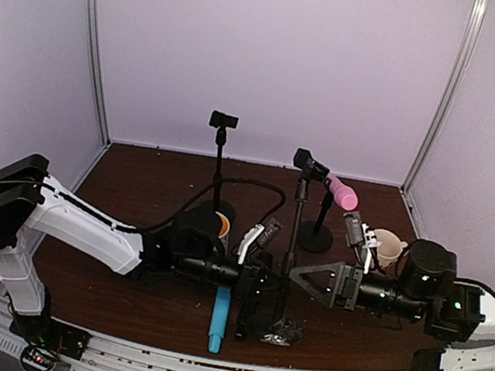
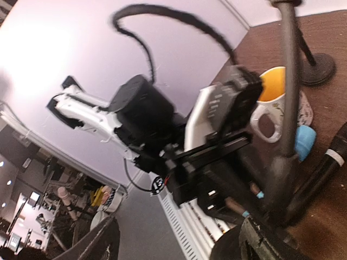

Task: Attach the microphones to the stand

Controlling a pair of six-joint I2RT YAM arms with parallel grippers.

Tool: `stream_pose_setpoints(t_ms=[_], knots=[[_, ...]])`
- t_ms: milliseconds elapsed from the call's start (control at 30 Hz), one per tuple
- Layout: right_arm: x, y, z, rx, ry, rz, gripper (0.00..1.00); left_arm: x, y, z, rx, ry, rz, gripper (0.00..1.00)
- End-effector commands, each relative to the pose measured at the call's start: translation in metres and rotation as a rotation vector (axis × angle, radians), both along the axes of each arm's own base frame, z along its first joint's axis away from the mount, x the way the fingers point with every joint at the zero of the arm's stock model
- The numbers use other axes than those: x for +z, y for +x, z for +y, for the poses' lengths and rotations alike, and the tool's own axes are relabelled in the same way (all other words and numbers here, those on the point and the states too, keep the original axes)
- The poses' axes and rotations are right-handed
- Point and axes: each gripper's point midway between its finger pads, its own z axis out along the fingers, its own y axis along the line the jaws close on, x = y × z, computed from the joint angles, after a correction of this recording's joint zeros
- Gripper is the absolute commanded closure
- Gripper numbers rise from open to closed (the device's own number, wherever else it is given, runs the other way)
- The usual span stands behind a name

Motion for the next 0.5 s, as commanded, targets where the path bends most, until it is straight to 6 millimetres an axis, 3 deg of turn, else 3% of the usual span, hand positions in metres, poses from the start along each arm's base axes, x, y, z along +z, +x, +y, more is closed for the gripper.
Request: stream_pose_setpoints(t_ms=[0,100,200,467], knots=[[0.01,0.005,-0.027,-0.066,-0.032,-0.081,0.23,0.022,0.017,0.002,0.05,-0.086,-0.033,1.0],[0.003,0.025,-0.048,-0.161,-0.086,-0.12,0.2,0.031,0.008,0.006,0.004,-0.122,-0.069,1.0],[-0.003,0.039,-0.053,-0.184,-0.092,-0.128,0.19,0.038,-0.001,0.008,-0.042,-0.158,-0.075,1.0],[-0.007,0.051,-0.017,-0.092,-0.072,-0.13,0.19,0.052,-0.014,0.004,-0.108,-0.213,-0.071,1.0]])
